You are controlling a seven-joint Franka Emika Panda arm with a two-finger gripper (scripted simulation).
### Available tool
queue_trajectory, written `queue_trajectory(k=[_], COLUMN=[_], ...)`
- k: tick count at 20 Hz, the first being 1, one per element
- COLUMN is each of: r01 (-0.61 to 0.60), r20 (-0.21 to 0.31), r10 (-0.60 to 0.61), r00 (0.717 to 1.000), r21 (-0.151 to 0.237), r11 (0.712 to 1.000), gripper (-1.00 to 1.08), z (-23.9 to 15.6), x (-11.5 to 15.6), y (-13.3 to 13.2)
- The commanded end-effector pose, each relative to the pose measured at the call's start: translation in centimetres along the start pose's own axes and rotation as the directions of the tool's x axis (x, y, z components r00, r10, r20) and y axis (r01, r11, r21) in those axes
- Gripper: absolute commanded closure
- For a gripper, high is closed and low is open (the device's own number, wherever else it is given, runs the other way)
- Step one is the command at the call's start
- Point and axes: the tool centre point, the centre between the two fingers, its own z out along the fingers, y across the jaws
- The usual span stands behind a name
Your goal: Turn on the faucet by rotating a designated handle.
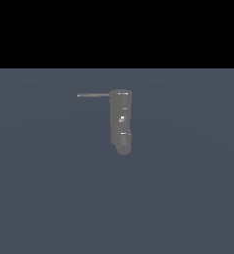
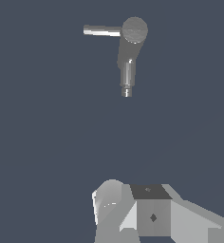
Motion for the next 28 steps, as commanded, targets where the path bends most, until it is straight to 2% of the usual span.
queue_trajectory(k=[1, 9, 17, 22, 28], r01=[0.0, -0.033, -0.134, -0.23, -0.352], r20=[0.0, 0.001, 0.002, 0.004, 0.007], r10=[0.0, 0.033, 0.134, 0.23, 0.352], r00=[1.0, 0.999, 0.991, 0.973, 0.936], r21=[0.0, 0.001, 0.003, 0.005, 0.008], r11=[1.0, 0.999, 0.991, 0.973, 0.936], gripper=[1.08, 1.08, 1.08, 1.08, 1.08], z=[0.0, 0.6, 2.5, 4.3, 6.6], x=[0.0, 0.4, 1.9, 3.5, 5.8], y=[0.0, -0.7, -2.8, -4.7, -7.0])
